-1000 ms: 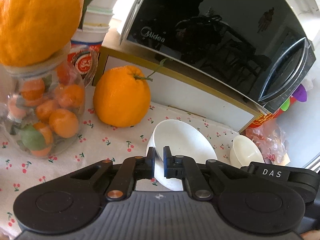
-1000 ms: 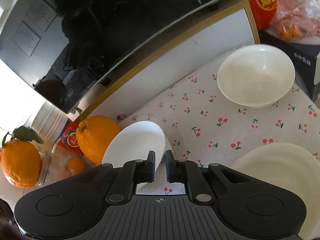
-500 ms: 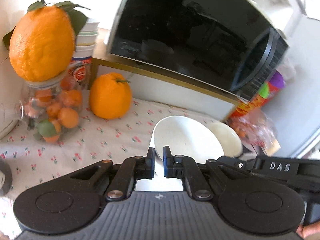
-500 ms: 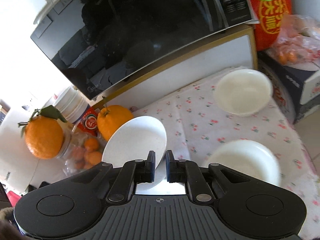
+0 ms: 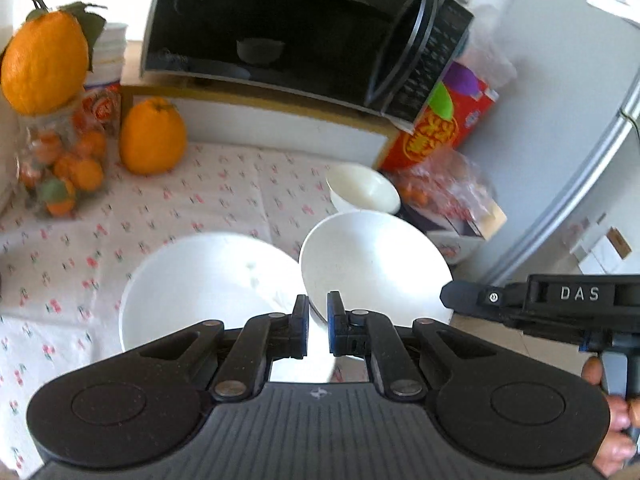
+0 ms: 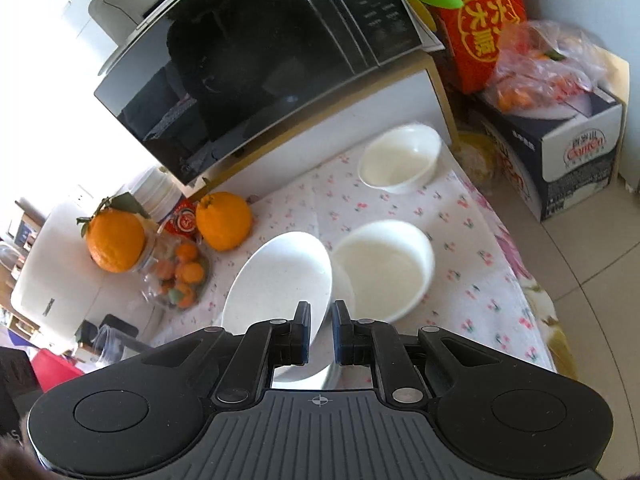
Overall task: Organize plates and bowls
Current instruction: 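Lift the small white bowl with both grippers and carry it to the cream bowl, then lower the white bowl into the cream bowl and open both grippers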
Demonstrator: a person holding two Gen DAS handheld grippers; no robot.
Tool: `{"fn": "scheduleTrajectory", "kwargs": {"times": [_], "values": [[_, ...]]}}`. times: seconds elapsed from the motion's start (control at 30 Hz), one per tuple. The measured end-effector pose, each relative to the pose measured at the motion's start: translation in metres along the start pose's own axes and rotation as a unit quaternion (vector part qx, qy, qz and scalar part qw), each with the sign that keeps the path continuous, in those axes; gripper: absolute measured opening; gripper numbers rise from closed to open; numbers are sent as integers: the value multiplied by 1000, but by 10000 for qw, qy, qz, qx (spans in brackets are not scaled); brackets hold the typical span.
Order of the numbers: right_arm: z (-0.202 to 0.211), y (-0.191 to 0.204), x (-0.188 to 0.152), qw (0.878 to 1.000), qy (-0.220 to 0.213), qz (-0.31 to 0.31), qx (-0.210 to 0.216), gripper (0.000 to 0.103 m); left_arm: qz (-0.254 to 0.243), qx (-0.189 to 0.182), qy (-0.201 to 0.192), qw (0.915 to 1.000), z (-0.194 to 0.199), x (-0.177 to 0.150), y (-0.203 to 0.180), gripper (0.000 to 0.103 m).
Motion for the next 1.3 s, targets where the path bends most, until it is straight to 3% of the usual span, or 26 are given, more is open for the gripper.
{"fn": "scheduleTrajectory", "kwargs": {"times": [0.5,0.63,0.73,0.9,1.13,1.3], "values": [[-2,-38,-36,9942,902,285,-506,15,-726,-60,650,9952,-22,-52,-25,8],[-4,-44,-38,9936,969,266,-511,15,-794,-13,849,9932,-28,-62,-24,7],[-7,-42,-40,9940,1047,206,-253,14,-744,-172,1031,9917,-30,-67,-23,3],[-15,-30,-41,9914,1164,443,-404,14,-956,-90,1023,9901,-31,-75,-27,3],[-15,-33,-38,9931,1089,329,-281,15,-926,-43,984,9908,-28,-72,-21,5],[-18,-37,-37,9932,1117,187,-278,17,-879,-19,937,9917,-29,-68,-21,16]]}}
Point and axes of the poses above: each gripper's, at about its wrist camera, not at the fingertips, and z roughly against the way its jaws point, y to its left, x to its top, the point moved 1 cm from there along -z, roughly the way its jaws point, and after that the axes turned 15 degrees about z, right-handed, at the moved point
